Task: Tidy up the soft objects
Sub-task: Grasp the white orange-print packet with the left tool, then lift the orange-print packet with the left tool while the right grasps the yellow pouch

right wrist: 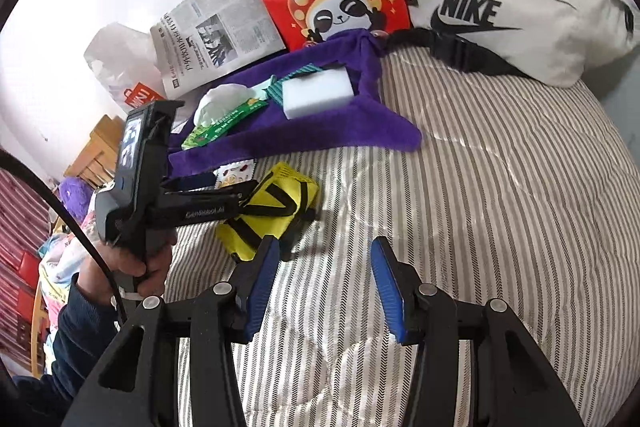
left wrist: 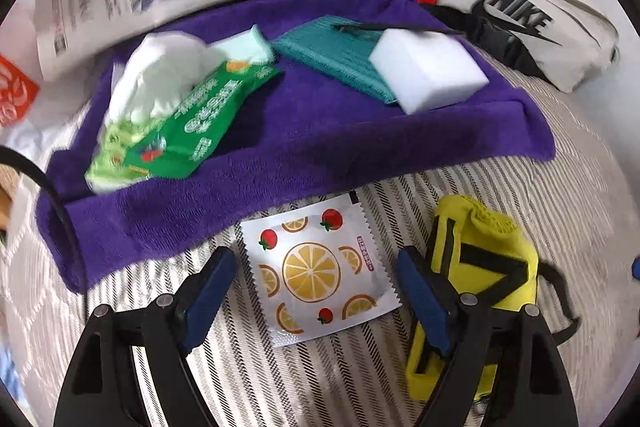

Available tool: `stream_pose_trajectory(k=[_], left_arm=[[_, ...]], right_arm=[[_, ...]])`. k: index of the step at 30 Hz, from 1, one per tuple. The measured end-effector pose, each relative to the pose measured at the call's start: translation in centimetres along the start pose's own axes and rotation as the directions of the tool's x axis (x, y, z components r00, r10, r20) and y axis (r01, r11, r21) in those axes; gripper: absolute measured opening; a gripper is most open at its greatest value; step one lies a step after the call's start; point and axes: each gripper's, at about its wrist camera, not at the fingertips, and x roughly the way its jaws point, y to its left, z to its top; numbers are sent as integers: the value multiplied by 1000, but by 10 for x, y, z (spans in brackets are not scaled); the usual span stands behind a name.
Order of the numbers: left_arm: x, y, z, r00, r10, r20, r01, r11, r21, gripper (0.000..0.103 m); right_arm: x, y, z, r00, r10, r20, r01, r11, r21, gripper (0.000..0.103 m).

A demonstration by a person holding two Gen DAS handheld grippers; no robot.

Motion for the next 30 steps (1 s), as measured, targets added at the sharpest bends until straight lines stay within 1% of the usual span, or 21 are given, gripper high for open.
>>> stream_pose_trajectory(k=[2,3,6,9,11,13,14,15,16,18,21,22,23,25,28,30], left_arm=[[-4,9,-7,1000,-18,-13,18,1000,-13,83],[-6,13,-11,1000,-15,-15,15,1000,-14,85],[-9,25,-17,1000,-13,-19,12,1000,-19,85],[-8,23,-15,1000,-13,-25,13,1000,-16,85],[-5,17,-12,1000,-23,-2,23,1000,4,84],[-4,13,-10,999,-33,34,33,999,15,76],[-6,12,-10,998,-38,47,37,999,20,58],[-9,10,-12,997,-51,59,49,998,35,47],[-10,9,-13,997,-57,61,54,998,45,45],[-11,10,-14,995,-71,66,68,996,52,38],[-15,19,-17,991,-116,62,115,993,28,32],[-17,23,-19,990,-129,60,128,992,22,26],[-19,26,-20,991,-126,54,125,992,20,23],[-23,33,-26,991,-126,46,125,992,23,23],[-30,45,-38,995,-87,41,86,996,20,23],[-34,55,-46,997,-74,40,73,997,8,23]], right_arm=[[2,-4,-3,1000,18,0,-18,1000,19,48],[3,-5,-5,1000,26,-1,-26,999,24,48],[7,-5,-9,999,45,-1,-45,999,31,48],[12,-2,-10,998,52,-20,-51,998,26,48],[13,1,-10,998,53,-24,-52,998,21,48],[11,4,-12,998,57,-29,-56,998,13,48],[10,6,-13,998,52,-28,-52,999,5,48],[9,7,-13,998,49,-28,-49,999,2,48],[8,8,-13,998,49,-28,-49,999,2,48],[8,9,-14,998,54,-30,-54,999,6,48],[10,16,-13,998,46,-38,-46,999,-1,48],[11,20,-13,998,43,-42,-43,999,-11,48],[12,23,-13,998,43,-45,-43,999,-19,48],[15,29,-11,998,49,-51,-50,998,-29,48],[25,41,-9,997,39,-66,-42,998,-56,48],[32,47,-7,996,33,-78,-38,997,-63,48]])
